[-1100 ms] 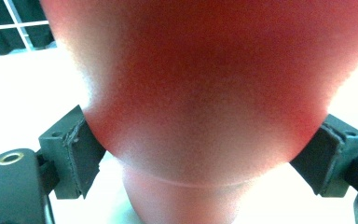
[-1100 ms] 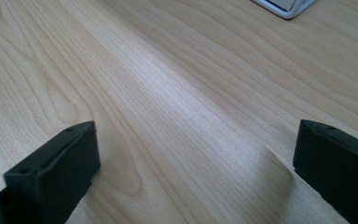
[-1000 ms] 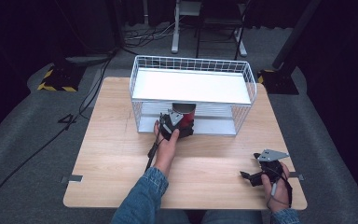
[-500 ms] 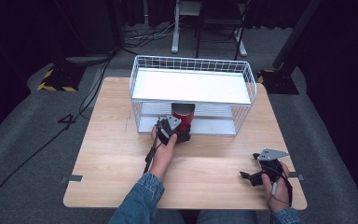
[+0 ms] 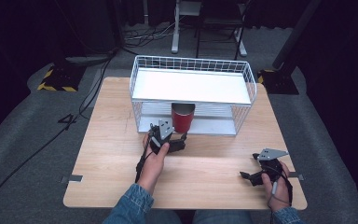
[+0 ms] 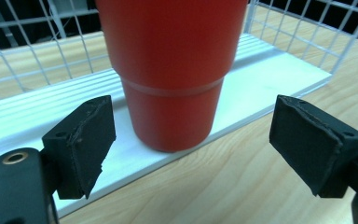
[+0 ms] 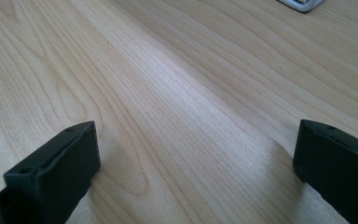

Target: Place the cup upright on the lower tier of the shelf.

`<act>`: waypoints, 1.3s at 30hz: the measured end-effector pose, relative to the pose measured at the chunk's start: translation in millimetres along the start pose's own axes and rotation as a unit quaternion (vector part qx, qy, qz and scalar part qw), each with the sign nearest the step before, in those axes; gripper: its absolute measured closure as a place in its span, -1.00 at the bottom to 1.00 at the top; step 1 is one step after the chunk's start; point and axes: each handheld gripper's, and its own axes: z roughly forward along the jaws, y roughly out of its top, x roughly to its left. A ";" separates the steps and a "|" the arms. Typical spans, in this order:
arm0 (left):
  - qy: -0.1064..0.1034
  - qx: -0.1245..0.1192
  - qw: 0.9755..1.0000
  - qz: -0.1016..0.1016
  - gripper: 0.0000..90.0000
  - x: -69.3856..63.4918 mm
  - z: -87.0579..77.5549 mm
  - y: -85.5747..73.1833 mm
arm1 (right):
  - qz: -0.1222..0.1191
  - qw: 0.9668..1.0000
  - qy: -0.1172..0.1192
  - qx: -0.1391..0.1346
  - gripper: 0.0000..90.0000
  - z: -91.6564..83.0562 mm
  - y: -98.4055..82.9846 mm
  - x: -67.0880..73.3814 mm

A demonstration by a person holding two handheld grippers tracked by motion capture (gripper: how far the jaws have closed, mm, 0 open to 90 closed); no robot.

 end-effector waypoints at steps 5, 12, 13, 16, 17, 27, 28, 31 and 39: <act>-0.005 -0.002 1.000 0.009 -0.67 4.1 -27.0 -0.3 | 0.000 1.000 0.000 0.000 -0.99 0.0 0.0 0.0; -0.017 -0.024 0.999 0.022 -0.67 15.8 -62.4 -7.8 | 0.001 1.000 0.001 0.000 -0.98 0.0 0.0 -0.1; -0.017 -0.023 0.999 0.026 -0.67 18.1 -67.2 -8.7 | 0.001 1.000 0.001 0.000 -0.98 0.0 0.0 -0.1; -0.027 -0.021 0.999 0.024 -0.67 25.2 -80.5 -11.1 | 0.001 1.000 0.000 0.000 -0.98 0.0 0.0 0.0; -0.036 -0.021 0.999 0.026 -0.67 28.3 -84.1 -12.0 | 0.000 1.000 0.000 0.000 -0.98 0.0 0.0 0.0; -0.052 0.004 0.998 0.024 -0.67 47.8 -112.9 -25.5 | -0.001 1.000 0.000 0.000 -0.98 -0.1 0.0 0.3; -0.053 0.008 0.998 0.031 -0.67 49.2 -115.3 -27.7 | -0.001 1.000 0.000 0.000 -0.98 -0.1 0.0 0.3; -0.064 0.020 0.997 0.031 -0.67 53.8 -121.7 -33.9 | 0.000 1.000 0.000 0.000 -0.98 0.0 0.0 0.2; -0.071 0.048 0.996 0.028 -0.67 72.9 -140.8 -52.1 | 0.000 1.000 0.000 0.000 -0.98 0.0 0.0 0.1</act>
